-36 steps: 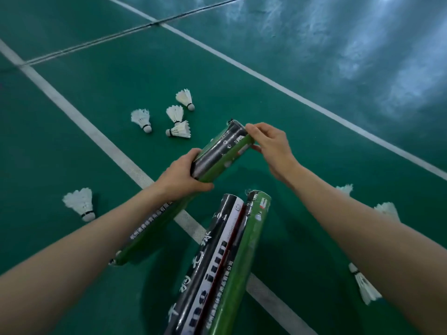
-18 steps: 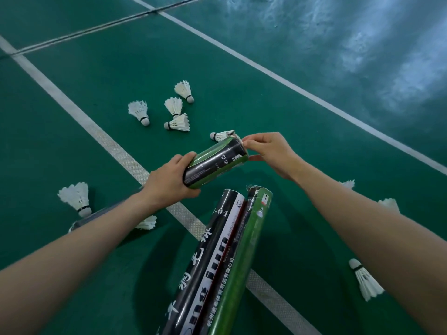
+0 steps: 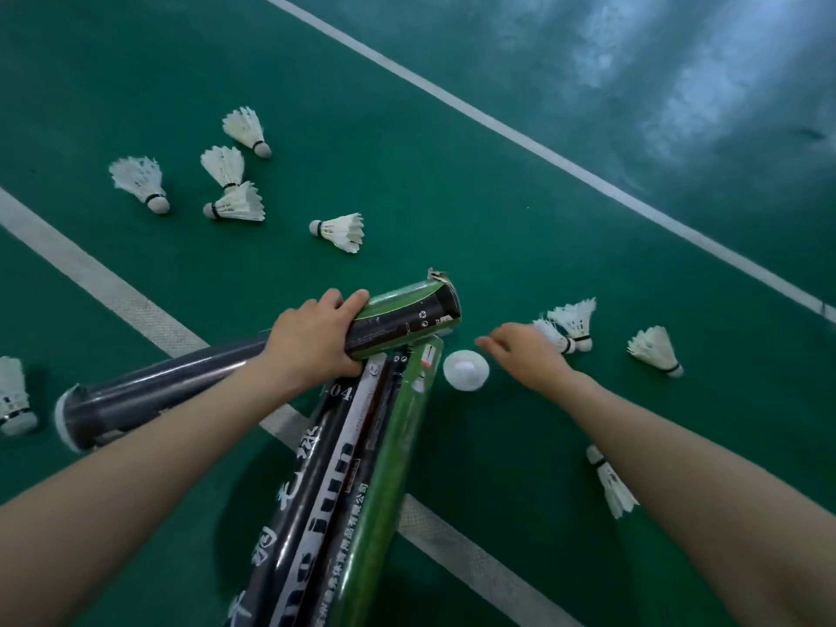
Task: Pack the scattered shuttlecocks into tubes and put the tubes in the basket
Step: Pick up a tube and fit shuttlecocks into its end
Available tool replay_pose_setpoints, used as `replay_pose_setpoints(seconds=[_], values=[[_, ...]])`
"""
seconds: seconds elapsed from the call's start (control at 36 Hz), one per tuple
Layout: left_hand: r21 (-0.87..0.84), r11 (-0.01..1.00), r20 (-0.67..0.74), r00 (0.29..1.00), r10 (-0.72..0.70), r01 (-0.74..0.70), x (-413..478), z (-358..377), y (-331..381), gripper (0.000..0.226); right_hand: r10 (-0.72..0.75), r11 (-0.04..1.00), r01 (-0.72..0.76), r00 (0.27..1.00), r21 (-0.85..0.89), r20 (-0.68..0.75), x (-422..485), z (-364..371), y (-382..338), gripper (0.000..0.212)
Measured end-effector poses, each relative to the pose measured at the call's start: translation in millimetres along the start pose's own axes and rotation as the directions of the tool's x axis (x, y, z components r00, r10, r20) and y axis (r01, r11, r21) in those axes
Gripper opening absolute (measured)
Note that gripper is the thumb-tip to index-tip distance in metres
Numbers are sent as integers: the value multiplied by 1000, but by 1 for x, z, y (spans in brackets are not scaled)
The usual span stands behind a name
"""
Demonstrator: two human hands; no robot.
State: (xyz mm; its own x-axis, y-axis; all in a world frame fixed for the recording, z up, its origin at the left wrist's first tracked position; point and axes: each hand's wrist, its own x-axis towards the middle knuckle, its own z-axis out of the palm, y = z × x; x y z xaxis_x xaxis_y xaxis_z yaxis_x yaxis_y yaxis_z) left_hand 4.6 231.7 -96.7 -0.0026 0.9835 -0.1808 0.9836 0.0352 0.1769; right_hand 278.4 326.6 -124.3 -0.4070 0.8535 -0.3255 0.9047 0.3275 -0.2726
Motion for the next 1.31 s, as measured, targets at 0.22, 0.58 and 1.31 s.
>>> replay_pose_setpoints(seconds=[0.22, 0.58, 1.31], values=[[34, 999, -27, 999, 42, -41, 22, 8, 18, 93, 171, 961, -142, 980, -238, 105, 6, -4, 68, 48], [-22, 999, -101, 994, -31, 29, 7, -19, -8, 91, 288, 421, 49, 940, 906, -184, 46, -74, -45, 12], [-154, 980, -286, 944, -164, 124, -56, -71, -64, 89, -143, 461, 182, 981, 868, -129, 22, -84, -190, 92]])
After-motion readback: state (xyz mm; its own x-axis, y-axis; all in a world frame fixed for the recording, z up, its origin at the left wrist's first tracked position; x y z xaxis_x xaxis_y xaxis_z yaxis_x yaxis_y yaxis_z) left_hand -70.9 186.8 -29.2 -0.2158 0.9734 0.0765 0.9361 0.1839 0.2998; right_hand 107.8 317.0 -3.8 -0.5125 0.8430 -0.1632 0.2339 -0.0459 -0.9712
